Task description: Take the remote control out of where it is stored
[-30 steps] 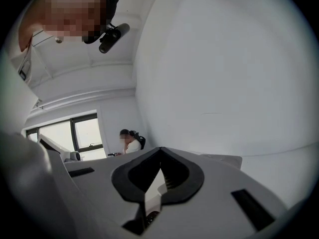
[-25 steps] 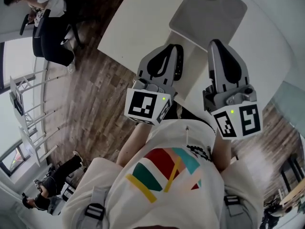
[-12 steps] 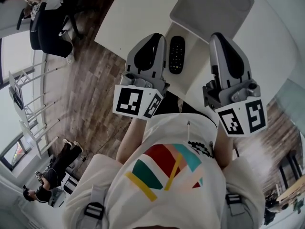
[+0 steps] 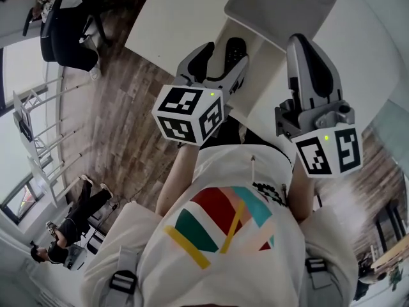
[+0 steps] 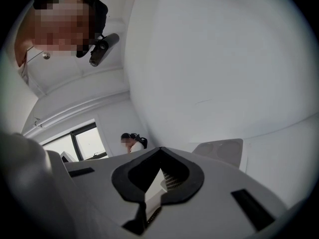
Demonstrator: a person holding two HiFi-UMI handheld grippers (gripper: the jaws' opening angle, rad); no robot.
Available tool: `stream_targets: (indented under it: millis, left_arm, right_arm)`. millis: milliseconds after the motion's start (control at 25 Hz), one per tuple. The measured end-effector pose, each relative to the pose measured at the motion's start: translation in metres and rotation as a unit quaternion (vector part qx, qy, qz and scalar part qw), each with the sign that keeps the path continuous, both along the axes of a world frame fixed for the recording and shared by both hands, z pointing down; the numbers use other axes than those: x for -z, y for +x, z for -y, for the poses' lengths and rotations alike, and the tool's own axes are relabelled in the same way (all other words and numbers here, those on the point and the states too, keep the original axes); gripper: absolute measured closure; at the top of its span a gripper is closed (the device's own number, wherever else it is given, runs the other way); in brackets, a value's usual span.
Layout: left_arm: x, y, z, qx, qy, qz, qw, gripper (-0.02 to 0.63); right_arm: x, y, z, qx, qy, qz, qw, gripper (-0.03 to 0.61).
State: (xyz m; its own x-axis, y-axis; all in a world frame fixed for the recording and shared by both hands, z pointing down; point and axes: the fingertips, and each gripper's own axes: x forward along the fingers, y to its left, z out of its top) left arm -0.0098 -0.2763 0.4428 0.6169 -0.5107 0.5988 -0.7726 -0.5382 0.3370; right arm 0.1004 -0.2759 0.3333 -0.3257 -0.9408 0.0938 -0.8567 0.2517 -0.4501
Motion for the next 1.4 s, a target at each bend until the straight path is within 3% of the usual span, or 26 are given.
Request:
stream_targets:
  millis: [400, 840, 1120, 1400]
  left_arm:
    - [-0.051, 0.003, -0.029, -0.018, -0.124, 0.096, 0.9874, 0.288]
    - [-0.089, 0.002, -0.028, -0.021, -0.183, 0.167, 0.9686, 0.288]
    - [-0.102, 0.005, -0.025, -0.026, -0.197, 0.181, 0.9632, 0.295]
    - [-0.109, 0.001, -0.028, -0.065, -0.163, 0.245, 0.9535, 0.334]
  right_arm:
    - [-0.001, 0.010, -0.009, -0.004, -0.007, -0.007, 1.000, 0.577]
    - [-0.006, 0.029, -0.008, -0.022, -0.012, -0.053, 0.998, 0.577]
    - [-0.021, 0.031, -0.004, -0.024, -0.029, -0.047, 0.998, 0.577]
    - [-0.030, 0.030, 0.000, -0.029, -0.036, -0.078, 0.996, 0.577]
